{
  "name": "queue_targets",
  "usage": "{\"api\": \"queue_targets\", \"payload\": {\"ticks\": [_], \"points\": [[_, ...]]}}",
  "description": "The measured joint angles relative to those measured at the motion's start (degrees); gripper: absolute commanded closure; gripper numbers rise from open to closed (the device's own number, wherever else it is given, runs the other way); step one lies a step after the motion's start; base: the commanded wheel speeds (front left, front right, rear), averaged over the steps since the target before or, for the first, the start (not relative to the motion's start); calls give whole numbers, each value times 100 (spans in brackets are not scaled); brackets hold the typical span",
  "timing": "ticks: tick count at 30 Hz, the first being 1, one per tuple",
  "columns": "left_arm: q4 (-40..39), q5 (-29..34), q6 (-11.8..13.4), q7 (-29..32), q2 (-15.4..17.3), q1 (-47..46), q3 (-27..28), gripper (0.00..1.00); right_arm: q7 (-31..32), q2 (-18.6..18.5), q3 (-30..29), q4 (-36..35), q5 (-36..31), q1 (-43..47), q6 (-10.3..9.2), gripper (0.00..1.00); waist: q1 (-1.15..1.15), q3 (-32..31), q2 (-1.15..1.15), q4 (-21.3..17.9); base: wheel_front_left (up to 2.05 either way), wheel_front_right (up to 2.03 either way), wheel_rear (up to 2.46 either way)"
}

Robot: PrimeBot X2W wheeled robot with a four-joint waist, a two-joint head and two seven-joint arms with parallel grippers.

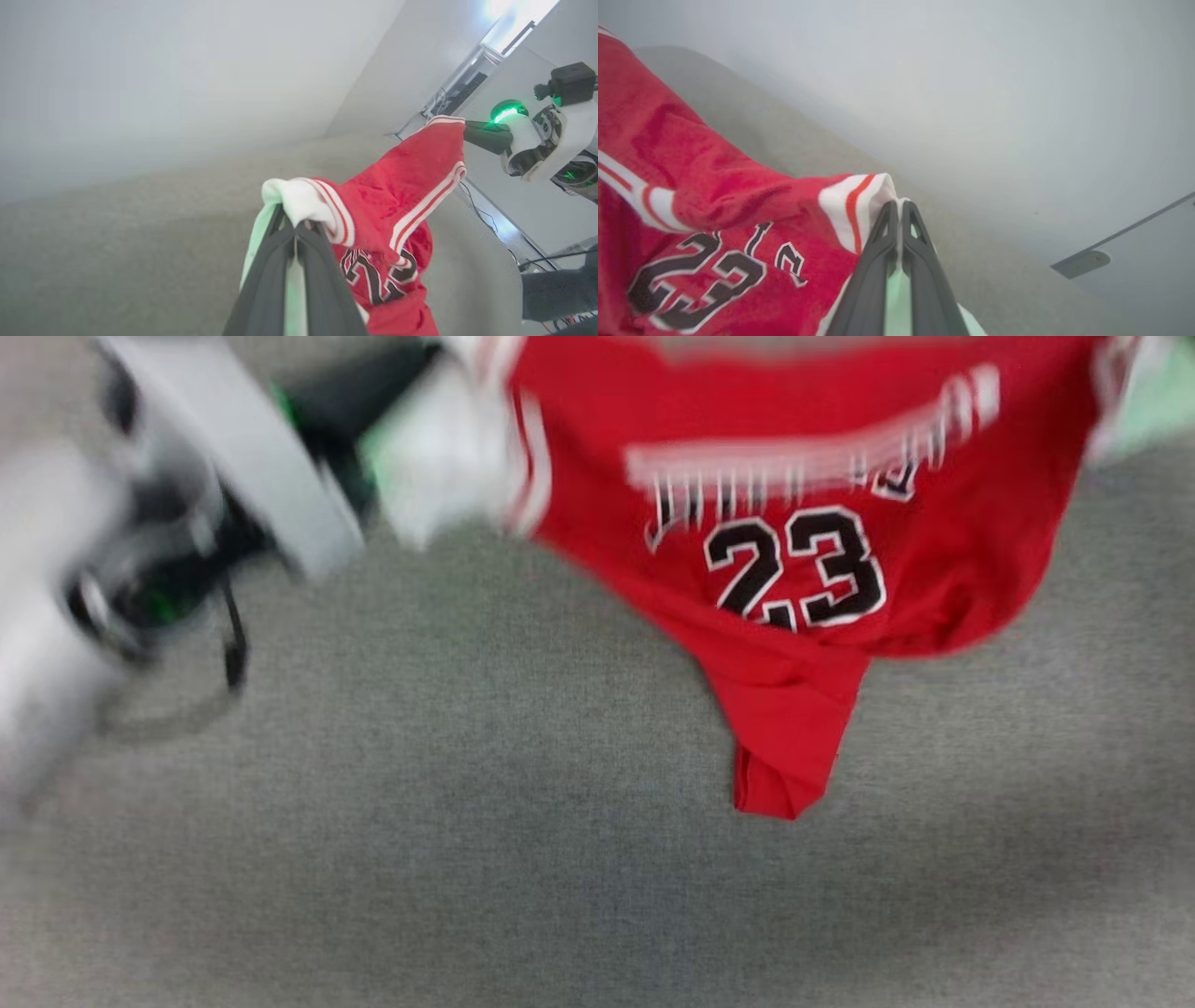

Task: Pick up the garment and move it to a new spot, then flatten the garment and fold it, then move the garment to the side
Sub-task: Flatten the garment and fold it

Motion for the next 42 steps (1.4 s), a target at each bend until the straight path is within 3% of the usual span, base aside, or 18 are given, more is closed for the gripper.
{"api": "queue_targets", "payload": {"ticks": [6,11,16,19,25,32,42], "points": [[1642,133,0,110,-611,-1670,402,100,-27,1136,-376,1618,-257,-1879,0,100,0,481,0,-4,0,0,0],[2900,483,1,-523,-1115,-3010,821,100,-552,1998,-899,2930,-508,-3156,0,100,0,700,0,-94,0,0,0],[3270,494,0,-1216,-1412,-3670,1107,100,-1278,2347,-1055,3722,-966,-3917,0,100,0,628,0,-163,0,0,0],[3083,366,0,-1143,-1404,-3605,1007,100,-1413,2474,-989,3828,-907,-4003,0,100,0,534,0,-155,0,0,0],[2020,56,1,-976,-860,-2399,516,100,-1308,2174,-319,3382,-566,-3133,0,100,0,377,0,-119,0,0,0],[702,-438,4,-1131,-212,-394,-67,100,-1006,1229,466,2269,140,-1293,0,100,0,148,0,-55,0,0,0],[-516,-623,4,-1468,814,1686,-760,100,-710,204,671,735,1115,783,0,100,0,-284,0,-87,0,0,0]]}}
